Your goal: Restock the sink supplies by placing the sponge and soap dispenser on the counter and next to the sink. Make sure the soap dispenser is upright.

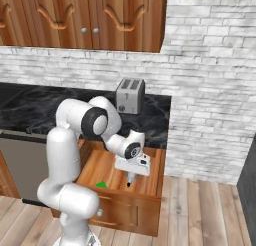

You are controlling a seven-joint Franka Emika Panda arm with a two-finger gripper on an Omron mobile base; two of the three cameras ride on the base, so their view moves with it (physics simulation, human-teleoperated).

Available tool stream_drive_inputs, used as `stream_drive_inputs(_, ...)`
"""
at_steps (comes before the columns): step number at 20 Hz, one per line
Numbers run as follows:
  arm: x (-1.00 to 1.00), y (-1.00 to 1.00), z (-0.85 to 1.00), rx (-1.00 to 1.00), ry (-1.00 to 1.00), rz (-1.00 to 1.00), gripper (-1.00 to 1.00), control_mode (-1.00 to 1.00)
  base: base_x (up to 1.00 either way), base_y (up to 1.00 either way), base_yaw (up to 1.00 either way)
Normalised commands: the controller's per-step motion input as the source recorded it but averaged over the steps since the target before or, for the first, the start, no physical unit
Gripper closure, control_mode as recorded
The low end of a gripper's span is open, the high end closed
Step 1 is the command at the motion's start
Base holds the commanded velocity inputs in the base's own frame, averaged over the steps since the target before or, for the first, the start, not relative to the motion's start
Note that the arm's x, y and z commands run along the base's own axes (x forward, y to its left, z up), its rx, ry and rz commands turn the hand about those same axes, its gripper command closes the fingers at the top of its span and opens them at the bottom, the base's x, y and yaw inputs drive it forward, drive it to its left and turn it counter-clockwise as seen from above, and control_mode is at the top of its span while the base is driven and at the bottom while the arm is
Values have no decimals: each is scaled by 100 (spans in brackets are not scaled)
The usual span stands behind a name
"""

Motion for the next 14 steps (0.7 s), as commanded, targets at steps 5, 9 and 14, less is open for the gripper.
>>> stream_drive_inputs(5,-39,-2,100,0,0,0,100,-100,0,0,0)
stream_drive_inputs(9,-75,0,100,0,-6,0,100,-100,0,0,0)
stream_drive_inputs(14,-44,2,100,0,-2,0,100,-100,0,0,0)
